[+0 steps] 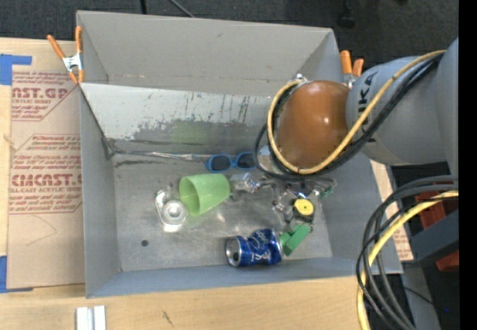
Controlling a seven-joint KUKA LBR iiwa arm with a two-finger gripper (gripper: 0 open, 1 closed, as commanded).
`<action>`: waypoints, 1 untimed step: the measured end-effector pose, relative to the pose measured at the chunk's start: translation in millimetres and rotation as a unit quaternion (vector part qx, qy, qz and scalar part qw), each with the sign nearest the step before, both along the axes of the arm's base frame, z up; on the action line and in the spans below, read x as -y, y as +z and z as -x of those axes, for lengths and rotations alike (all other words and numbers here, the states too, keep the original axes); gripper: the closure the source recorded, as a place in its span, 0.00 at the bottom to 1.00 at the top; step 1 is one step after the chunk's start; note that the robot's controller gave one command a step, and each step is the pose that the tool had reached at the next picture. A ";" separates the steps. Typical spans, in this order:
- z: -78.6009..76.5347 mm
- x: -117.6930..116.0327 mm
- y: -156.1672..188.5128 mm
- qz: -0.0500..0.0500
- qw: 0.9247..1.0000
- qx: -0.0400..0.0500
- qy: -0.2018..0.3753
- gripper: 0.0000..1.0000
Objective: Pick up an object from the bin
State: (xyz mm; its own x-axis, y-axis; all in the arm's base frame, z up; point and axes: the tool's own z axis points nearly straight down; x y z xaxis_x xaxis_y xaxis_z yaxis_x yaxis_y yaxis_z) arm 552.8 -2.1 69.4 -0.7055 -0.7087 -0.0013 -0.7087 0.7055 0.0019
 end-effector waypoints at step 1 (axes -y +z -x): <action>53.0 29.9 0.2 0.000 0.947 0.000 0.322 0.00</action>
Offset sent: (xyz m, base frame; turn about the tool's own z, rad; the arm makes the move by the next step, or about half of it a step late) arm -0.0526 -0.0309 0.0006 -0.6560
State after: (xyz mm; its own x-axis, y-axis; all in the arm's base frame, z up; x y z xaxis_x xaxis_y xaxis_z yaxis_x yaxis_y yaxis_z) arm 499.8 -32.0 69.6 -0.1274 -0.9919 -0.0015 -0.9919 0.1274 0.0012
